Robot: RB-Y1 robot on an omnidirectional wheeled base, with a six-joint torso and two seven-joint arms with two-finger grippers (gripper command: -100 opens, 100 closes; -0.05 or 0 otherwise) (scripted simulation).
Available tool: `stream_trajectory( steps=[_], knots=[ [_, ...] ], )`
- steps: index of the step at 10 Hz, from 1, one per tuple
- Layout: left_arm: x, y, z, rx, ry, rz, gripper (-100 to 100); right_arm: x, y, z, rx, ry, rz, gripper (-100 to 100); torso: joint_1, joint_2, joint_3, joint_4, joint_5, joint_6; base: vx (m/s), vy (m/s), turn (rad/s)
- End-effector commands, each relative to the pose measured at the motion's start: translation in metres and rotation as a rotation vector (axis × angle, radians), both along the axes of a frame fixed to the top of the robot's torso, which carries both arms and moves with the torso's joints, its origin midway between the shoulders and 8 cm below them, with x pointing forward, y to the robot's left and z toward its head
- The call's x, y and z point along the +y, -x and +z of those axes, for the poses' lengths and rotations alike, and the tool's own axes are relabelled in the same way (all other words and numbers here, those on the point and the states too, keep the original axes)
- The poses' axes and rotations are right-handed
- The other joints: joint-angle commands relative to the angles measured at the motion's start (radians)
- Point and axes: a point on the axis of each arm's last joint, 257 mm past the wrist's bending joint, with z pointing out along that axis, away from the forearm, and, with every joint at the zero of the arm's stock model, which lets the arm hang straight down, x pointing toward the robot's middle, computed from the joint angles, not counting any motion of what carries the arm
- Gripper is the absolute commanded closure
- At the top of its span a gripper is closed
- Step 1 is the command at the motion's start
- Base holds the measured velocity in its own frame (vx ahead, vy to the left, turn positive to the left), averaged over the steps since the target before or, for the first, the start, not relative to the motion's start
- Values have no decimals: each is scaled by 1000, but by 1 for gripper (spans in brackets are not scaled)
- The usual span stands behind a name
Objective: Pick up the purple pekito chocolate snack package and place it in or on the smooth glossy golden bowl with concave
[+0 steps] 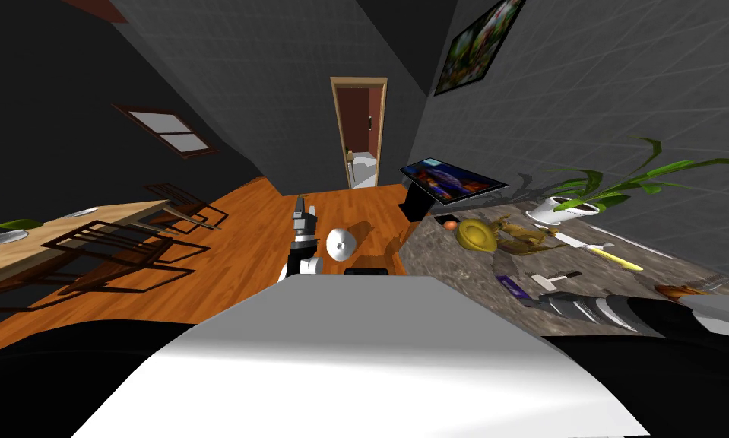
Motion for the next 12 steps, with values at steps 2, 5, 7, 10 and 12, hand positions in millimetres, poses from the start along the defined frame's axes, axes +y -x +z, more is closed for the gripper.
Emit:
stream_trajectory(
  steps=[2,5,7,10,12],
  knots=[
    [0,0,0,0,0,0,0,2,8,-11,-1,-1,-8,-100,-2,3,2,1,-1,0,13,-2,38],
    [0,0,0,0,0,0,0,5,15,-21,1,-6,-16,-100,-6,3,2,1,-2,0,26,-28,48],
    [0,0,0,0,0,0,0,5,15,-21,0,-4,-17,100,-4,4,3,1,-1,0,0,0,0],
    [0,0,0,0,0,0,0,6,15,-22,0,-6,-17,100,-4,5,3,1,-1,0,0,0,0],
    [0,0,0,0,0,0,0,1,6,-8,-1,-1,-6,100,-4,5,3,1,-1,0,-13,11,-50]
  ],
)
